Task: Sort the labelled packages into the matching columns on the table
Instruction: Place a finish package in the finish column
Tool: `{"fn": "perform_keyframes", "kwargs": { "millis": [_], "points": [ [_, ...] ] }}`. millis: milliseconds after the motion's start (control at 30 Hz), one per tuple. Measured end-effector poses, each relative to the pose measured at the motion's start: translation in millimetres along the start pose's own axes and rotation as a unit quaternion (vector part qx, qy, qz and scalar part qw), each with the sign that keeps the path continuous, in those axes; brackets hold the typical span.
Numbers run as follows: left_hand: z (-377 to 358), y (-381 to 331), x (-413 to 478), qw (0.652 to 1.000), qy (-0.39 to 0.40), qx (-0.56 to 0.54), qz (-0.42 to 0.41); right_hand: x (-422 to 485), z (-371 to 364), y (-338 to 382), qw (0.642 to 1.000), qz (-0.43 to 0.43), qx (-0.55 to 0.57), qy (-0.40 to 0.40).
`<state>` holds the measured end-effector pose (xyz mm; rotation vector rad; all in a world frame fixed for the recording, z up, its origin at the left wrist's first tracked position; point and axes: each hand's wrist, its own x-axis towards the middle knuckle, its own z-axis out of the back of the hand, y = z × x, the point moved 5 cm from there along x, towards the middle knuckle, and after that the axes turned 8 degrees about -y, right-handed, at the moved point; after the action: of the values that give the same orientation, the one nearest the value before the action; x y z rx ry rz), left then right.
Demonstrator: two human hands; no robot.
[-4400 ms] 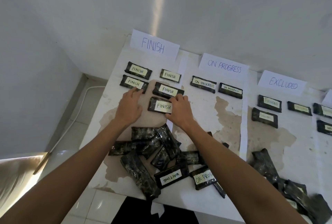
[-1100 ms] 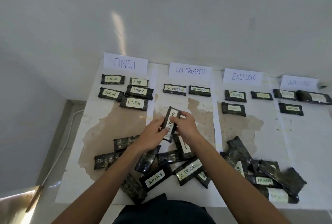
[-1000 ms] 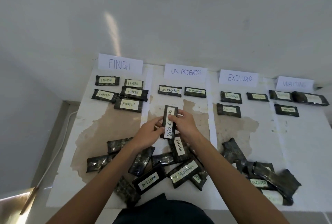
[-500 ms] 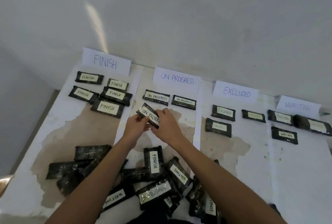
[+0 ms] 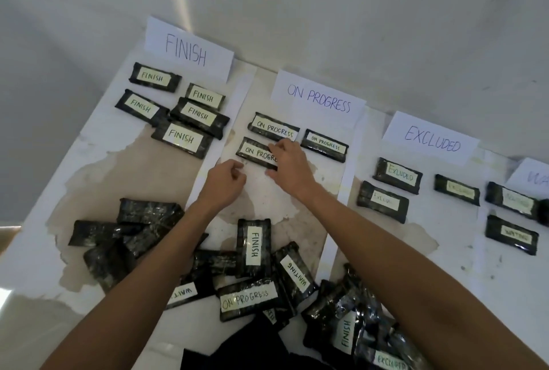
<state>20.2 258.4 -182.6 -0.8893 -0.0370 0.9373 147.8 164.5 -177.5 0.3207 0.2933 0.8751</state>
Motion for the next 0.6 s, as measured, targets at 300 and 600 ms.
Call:
{"fn": "perform_keyframes", "kwargs": {
  "millis": [300,600],
  "points": [
    [1.9,5.7,-47.2,0.994,0.028,0.057,-0.093,-71.8,11.9,20.8,0.984,-0.138,0.084,0.078],
    [26.3,35.2,-83.4,0.988,0.063,0.070,-0.126,-157.2,-30.4,80.7,0.969,-0.209,-0.068,0.109]
  ]
}}
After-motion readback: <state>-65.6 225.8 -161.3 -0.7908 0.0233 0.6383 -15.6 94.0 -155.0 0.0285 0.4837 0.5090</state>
